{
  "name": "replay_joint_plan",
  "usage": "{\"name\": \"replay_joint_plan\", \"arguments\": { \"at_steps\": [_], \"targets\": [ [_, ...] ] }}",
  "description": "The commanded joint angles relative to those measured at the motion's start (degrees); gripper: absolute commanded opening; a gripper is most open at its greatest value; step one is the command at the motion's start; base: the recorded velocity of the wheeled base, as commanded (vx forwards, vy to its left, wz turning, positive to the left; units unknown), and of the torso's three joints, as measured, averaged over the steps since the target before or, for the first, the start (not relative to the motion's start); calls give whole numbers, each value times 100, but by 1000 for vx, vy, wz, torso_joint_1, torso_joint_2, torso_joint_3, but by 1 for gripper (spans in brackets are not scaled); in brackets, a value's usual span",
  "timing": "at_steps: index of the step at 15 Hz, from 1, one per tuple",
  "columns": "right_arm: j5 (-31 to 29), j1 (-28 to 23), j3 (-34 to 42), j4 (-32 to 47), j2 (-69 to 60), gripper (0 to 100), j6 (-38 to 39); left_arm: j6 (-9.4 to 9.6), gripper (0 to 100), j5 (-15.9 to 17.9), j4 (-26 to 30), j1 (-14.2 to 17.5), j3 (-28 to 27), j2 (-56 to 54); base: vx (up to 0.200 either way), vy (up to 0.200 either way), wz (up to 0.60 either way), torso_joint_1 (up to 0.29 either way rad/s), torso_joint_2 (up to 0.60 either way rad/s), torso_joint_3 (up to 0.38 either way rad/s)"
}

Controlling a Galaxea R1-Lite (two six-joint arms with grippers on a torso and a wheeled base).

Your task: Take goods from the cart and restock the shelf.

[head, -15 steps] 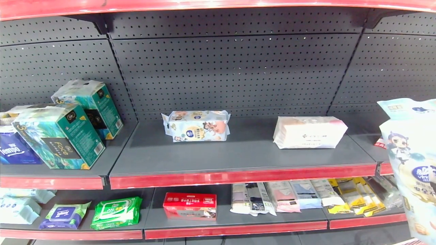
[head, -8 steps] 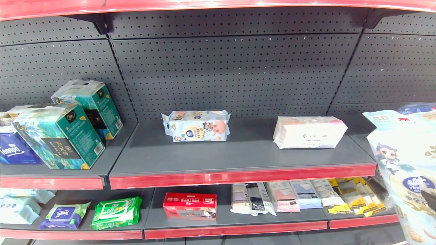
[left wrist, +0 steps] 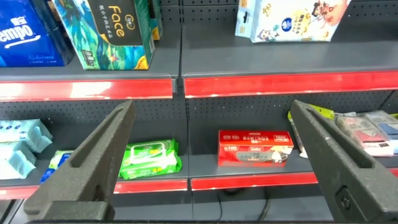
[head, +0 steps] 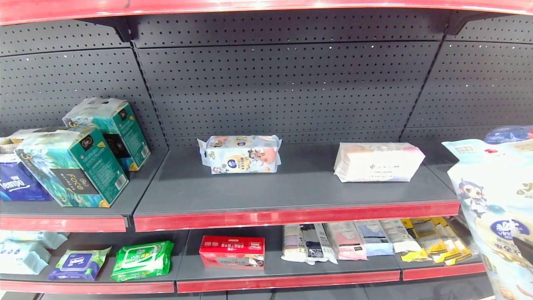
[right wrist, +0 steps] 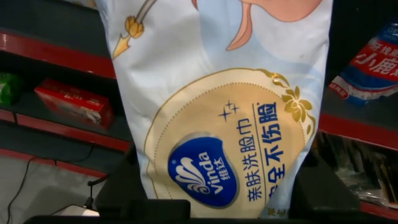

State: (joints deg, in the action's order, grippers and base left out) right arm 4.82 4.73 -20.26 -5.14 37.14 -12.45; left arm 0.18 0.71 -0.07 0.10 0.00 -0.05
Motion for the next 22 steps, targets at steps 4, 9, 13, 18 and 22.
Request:
{"name": "replay_joint_plan", "arguments": {
  "at_steps": [4,9,13,18,22],
  "targets": [
    [2,2,5,5,21,0,-30,-1,100,-9,-1,-1,0,5,200,0,0,-3,2,2],
    [-16,2,13,5,21,0,-39,-18,100,0,-1,-10,0,5,40,0,0,2,-2,1],
    [-77,-104,-4,-48,56,0,32,8,100,35,-1,-10,0,40,0,0,0,0,0,0],
    [-104,-491,-338,-66,153,0,137,254,100,993,16,-98,-800,576,0,0,0,0,0,0],
    [-95,-491,-786,-66,495,0,102,-467,100,668,-195,52,-2971,4312,0,0,0,0,0,0]
  ]
}}
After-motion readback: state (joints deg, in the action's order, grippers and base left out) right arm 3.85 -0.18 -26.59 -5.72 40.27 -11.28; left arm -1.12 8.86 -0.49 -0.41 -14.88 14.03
